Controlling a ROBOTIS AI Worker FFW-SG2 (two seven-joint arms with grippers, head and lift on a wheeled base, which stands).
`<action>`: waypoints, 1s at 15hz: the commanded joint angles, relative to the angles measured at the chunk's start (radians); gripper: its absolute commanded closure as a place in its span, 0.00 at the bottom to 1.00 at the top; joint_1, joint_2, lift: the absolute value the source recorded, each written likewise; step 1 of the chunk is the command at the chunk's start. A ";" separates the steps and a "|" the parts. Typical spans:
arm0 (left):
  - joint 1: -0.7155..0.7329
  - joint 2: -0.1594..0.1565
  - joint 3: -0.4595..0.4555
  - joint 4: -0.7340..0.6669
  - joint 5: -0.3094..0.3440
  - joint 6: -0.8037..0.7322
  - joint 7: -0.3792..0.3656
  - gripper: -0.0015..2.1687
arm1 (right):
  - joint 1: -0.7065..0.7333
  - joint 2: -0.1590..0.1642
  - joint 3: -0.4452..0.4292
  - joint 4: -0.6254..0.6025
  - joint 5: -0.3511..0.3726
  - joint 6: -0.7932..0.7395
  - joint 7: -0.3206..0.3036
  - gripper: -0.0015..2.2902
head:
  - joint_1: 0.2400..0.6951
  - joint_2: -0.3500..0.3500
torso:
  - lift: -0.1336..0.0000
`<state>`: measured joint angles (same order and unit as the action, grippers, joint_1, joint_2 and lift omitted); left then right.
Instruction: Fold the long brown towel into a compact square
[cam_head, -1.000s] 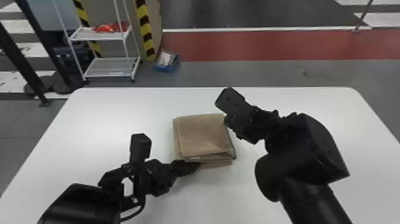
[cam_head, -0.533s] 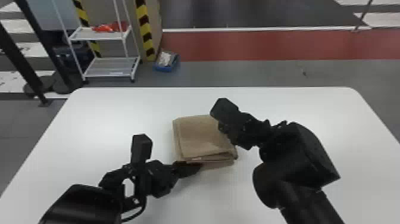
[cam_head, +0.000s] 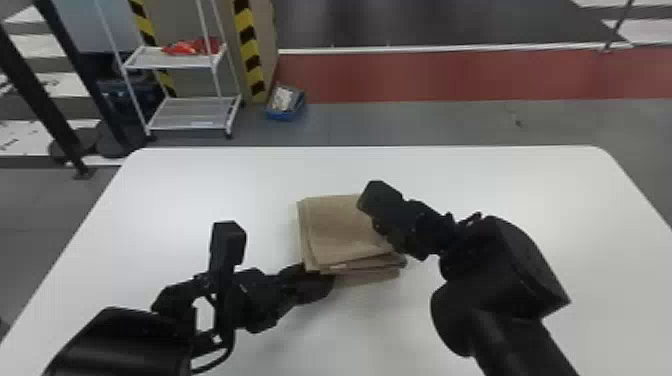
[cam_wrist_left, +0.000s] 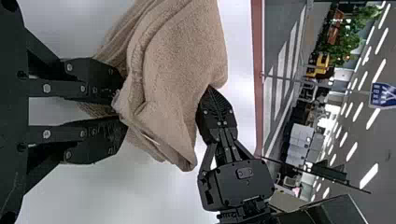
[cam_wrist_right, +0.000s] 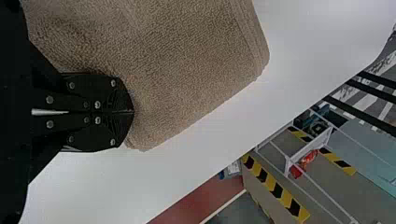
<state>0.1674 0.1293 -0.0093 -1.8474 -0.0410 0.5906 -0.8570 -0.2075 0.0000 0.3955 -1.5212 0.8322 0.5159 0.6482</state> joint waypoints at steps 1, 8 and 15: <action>0.015 0.001 0.060 -0.052 -0.007 0.096 -0.030 0.00 | 0.000 0.001 0.000 0.003 0.001 -0.004 -0.001 0.75 | 1.00 0.61 | 0.07; 0.037 0.003 0.299 -0.138 0.151 0.225 -0.007 0.03 | 0.065 0.001 -0.032 -0.154 -0.127 -0.050 -0.035 0.63 | 1.00 0.76 | 0.07; 0.087 -0.022 0.356 -0.181 0.421 0.111 0.251 0.03 | 0.335 0.001 -0.175 -0.375 -0.360 -0.388 -0.286 0.01 | 1.00 0.83 | 0.07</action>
<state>0.2304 0.1178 0.3458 -2.0168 0.3389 0.7564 -0.6272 0.0596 0.0000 0.2703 -1.8786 0.5468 0.2726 0.3722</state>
